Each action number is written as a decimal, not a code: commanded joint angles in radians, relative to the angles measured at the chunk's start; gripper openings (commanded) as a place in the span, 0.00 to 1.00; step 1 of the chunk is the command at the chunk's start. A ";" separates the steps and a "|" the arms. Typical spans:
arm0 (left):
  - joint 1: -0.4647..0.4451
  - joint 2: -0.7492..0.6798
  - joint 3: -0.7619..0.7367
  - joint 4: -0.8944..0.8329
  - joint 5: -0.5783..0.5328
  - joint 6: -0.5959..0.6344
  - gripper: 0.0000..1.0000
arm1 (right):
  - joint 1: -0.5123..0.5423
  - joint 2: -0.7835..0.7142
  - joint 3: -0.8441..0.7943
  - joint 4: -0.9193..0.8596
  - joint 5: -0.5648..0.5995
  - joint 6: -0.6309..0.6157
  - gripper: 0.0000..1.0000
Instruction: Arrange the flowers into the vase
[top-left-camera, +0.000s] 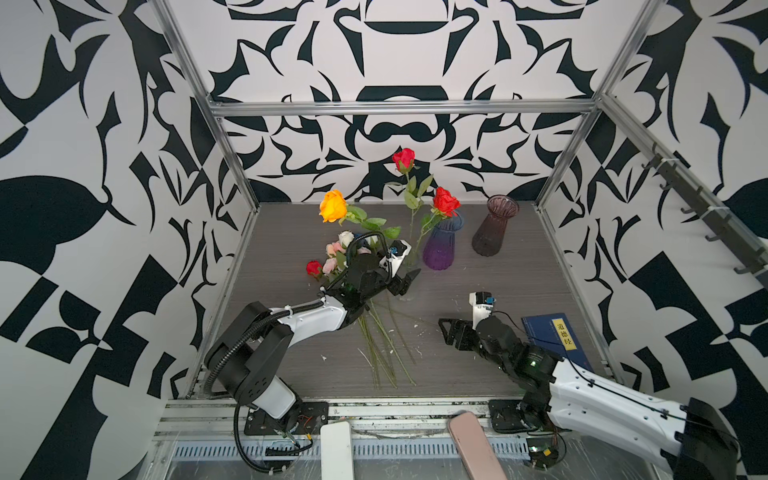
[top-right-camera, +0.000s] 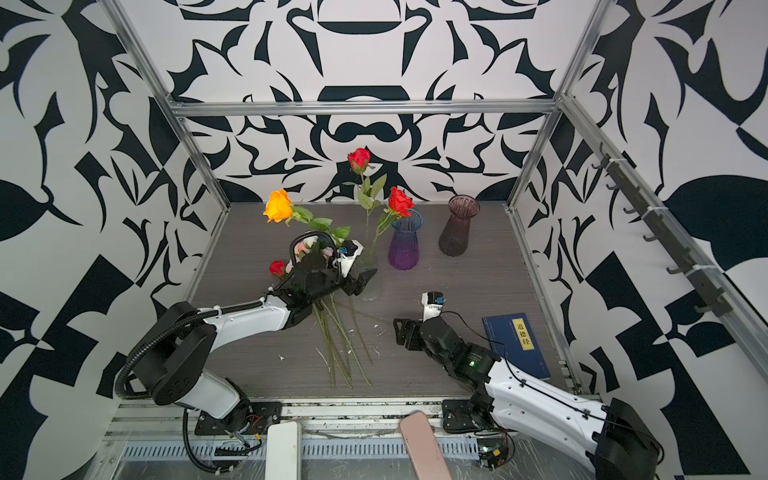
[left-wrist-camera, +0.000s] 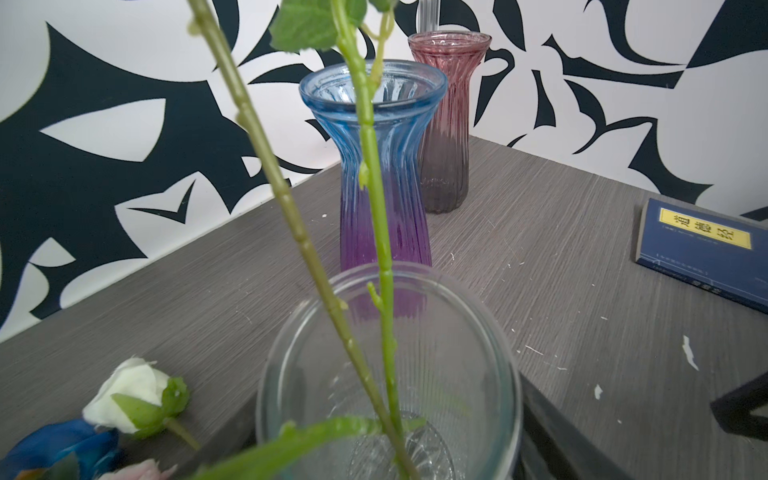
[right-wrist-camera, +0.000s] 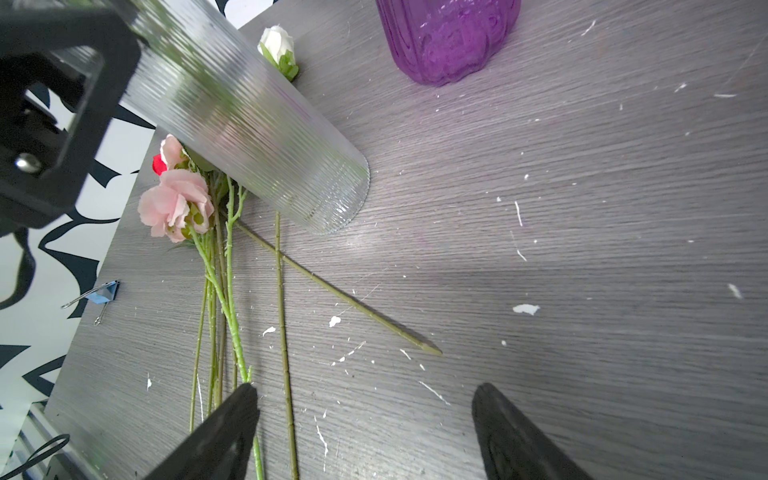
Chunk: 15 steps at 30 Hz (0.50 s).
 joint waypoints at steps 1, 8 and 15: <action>0.005 0.019 0.035 0.034 0.026 0.007 0.76 | -0.007 0.007 -0.002 0.039 -0.015 -0.018 0.84; 0.007 0.068 0.046 0.078 0.038 0.005 0.72 | -0.018 0.040 0.005 0.057 -0.059 -0.024 0.84; 0.027 0.103 0.063 0.114 0.056 -0.011 0.50 | -0.024 0.050 0.009 0.059 -0.066 -0.026 0.84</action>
